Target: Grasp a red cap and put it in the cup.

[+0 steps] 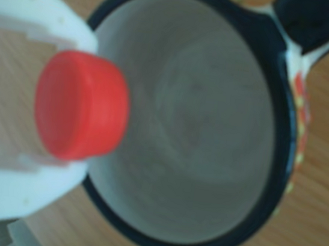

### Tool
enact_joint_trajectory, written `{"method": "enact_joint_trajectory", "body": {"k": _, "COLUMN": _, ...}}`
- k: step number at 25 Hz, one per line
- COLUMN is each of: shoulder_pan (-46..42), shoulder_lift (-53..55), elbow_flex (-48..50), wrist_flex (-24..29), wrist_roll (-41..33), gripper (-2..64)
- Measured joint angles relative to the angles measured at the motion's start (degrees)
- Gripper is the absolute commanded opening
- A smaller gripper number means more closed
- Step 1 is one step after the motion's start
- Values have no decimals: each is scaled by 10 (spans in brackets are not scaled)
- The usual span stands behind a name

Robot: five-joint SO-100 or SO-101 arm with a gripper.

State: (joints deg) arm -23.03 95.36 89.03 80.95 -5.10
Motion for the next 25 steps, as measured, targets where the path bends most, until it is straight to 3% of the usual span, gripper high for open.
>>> {"method": "enact_joint_trajectory", "body": {"k": 5, "shoulder_pan": 0, "shoulder_lift": 0, "elbow_flex": 0, "wrist_flex": 0, "wrist_roll": 0, "gripper": 202}}
{"method": "enact_joint_trajectory", "body": {"k": 8, "shoulder_pan": 0, "shoulder_lift": 0, "elbow_flex": 0, "wrist_flex": 0, "wrist_roll": 0, "gripper": 261}}
{"method": "enact_joint_trajectory", "body": {"k": 25, "shoulder_pan": 1, "shoulder_lift": 0, "elbow_flex": 0, "wrist_flex": 0, "wrist_roll": 0, "gripper": 264}}
